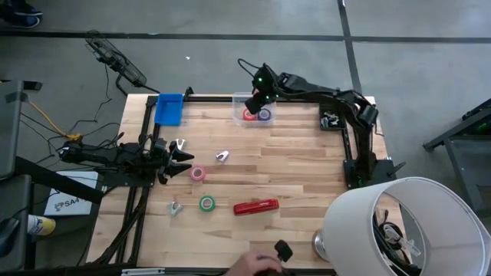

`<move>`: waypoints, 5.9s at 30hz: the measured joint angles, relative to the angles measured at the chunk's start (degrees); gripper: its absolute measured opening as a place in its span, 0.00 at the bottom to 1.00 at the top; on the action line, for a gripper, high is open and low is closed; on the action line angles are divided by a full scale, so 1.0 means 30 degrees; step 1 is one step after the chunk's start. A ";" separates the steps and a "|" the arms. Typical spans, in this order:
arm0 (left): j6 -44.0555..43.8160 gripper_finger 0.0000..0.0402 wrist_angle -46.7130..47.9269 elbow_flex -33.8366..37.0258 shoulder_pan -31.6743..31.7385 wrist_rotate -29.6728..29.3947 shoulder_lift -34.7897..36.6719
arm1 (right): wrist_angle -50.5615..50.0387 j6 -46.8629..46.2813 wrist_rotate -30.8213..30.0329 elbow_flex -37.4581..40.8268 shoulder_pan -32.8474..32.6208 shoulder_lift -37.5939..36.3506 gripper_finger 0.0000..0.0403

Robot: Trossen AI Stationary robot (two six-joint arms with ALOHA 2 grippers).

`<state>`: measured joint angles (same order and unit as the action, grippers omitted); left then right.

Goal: Pick and place Stapler, Stapler remover, tape
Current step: Put the orange tape into the transparent bin, then put the red stapler into the blue bin

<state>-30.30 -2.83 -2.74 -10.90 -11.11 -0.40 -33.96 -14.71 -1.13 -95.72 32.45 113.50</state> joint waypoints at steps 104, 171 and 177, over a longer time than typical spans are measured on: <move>0.0006 0.57 0.0124 0.0000 0.0000 -0.0007 0.0005 | -1.2434 0.1964 0.1502 -1.0988 0.0800 0.6677 0.41; 0.0000 0.57 0.0751 0.0005 0.0000 -0.0009 -0.0001 | -0.3545 0.9761 0.1470 0.5970 -0.7654 -0.5937 0.54; 0.0006 0.57 0.1158 0.0004 0.0000 -0.0007 -0.0001 | -0.3055 0.8665 0.1553 0.6271 -0.8399 -0.6102 0.58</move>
<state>-30.28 0.64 -2.73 -10.90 -11.14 -0.40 -43.13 11.28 3.53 -76.90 7.25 95.20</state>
